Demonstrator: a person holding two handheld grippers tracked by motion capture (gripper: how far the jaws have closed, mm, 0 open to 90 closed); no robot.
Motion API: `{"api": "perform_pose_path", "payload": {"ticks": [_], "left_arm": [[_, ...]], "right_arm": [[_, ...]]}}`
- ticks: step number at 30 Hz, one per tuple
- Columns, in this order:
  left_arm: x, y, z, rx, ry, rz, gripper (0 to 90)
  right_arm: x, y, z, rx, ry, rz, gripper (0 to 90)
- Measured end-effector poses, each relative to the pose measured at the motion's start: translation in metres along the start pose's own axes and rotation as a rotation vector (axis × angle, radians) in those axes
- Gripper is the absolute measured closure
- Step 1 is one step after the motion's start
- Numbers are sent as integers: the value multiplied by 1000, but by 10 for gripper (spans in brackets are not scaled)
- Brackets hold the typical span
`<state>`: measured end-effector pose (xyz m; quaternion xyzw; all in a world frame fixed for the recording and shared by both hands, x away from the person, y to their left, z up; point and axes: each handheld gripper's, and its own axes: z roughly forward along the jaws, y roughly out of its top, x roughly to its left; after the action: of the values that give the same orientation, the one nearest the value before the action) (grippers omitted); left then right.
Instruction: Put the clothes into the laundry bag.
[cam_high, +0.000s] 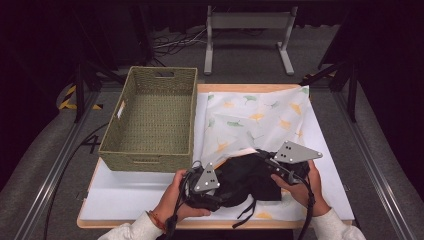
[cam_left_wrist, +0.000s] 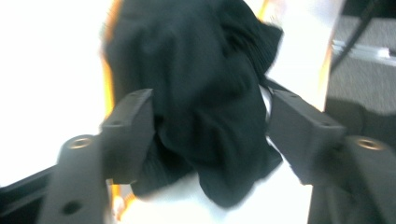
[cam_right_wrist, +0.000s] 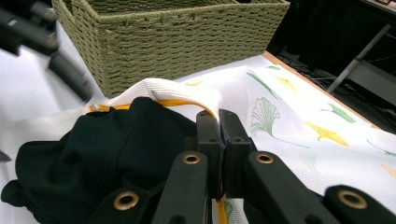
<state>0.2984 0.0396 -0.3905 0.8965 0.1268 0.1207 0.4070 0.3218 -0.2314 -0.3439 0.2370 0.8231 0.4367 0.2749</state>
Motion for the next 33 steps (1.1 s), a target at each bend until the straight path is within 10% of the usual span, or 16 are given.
{"api": "perform_pose_path", "payload": {"ticks": [7, 33], "left_arm": [[0, -9, 22, 67, -61, -7, 473], [11, 7, 76, 84, 124, -22, 686]], "right_arm": [[5, -3, 1, 12, 18, -9, 889], [24, -12, 7, 64, 103, -10, 889]]}}
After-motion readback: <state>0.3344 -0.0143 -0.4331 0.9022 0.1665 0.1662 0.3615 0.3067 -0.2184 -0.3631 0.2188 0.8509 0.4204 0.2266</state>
